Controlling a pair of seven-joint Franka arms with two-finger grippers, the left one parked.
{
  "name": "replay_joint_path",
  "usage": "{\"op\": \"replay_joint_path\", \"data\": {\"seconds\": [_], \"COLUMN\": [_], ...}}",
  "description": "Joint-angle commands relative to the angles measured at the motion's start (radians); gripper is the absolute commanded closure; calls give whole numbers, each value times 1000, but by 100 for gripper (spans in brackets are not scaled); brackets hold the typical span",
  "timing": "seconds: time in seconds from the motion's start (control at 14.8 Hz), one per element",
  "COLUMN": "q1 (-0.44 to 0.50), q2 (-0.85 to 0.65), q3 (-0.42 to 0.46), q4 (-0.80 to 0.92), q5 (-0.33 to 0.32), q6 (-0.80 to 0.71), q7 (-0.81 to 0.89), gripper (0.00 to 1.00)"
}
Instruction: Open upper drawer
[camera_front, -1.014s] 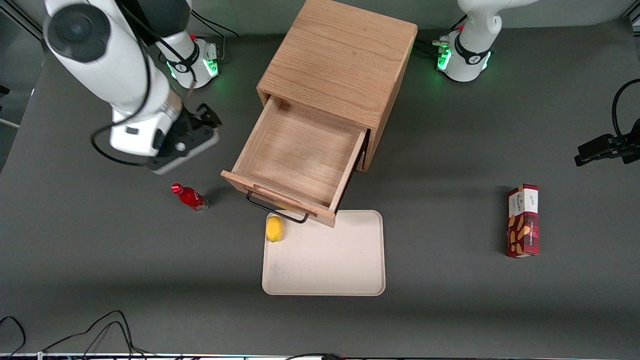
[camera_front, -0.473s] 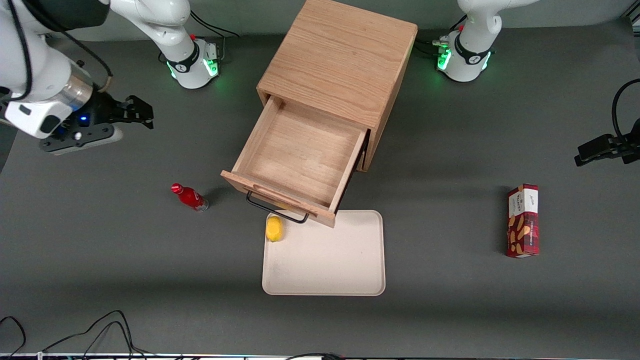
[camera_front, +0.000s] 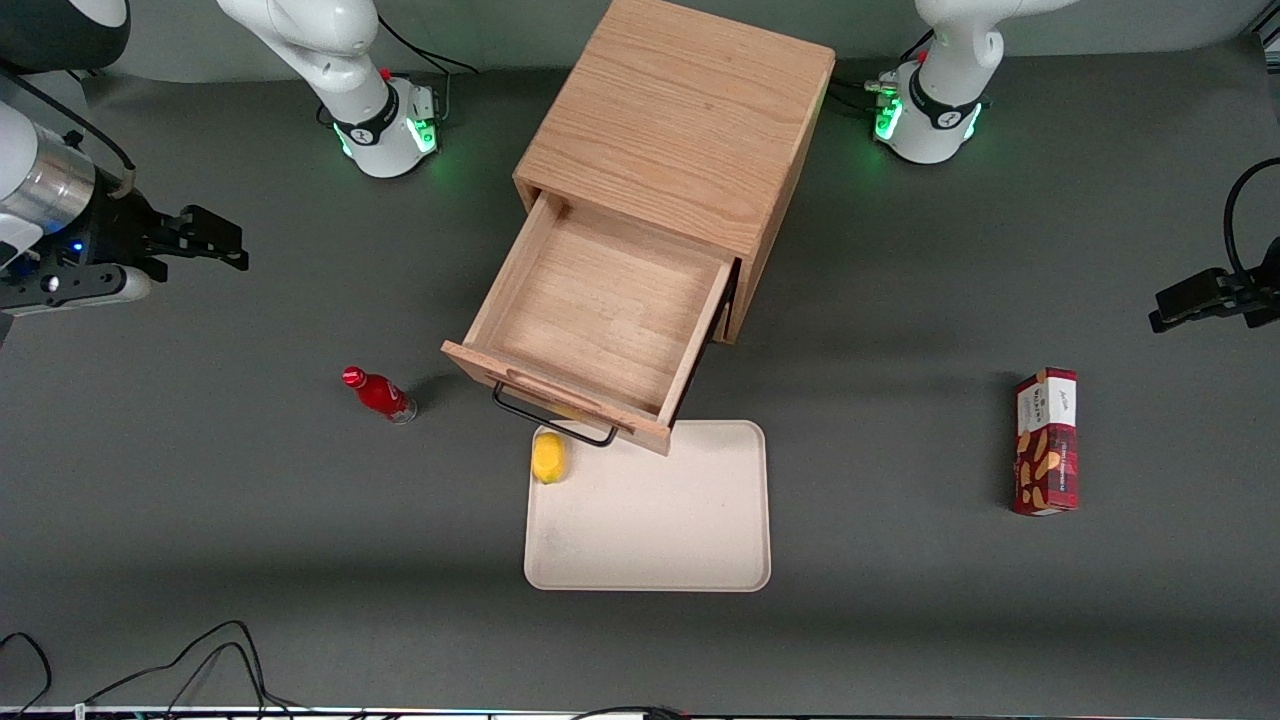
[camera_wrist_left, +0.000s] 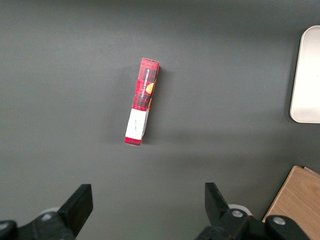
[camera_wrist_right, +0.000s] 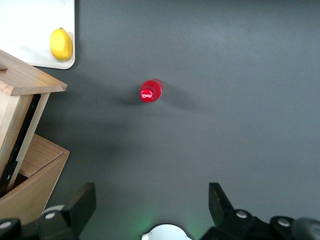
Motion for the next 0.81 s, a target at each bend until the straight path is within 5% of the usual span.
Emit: {"op": "replay_joint_path", "data": {"seconds": [0.0, 0.07, 0.34, 0.74], "q1": [-15, 17, 443, 453], "q2": [-40, -68, -122, -114], "q3": [-1, -46, -482, -495], "q4": [-41, -69, -115, -92], "q5": [19, 19, 20, -29], "q6": [19, 40, 52, 45], "q7": [-24, -28, -29, -32], "gripper": [0, 0, 0, 0]}}
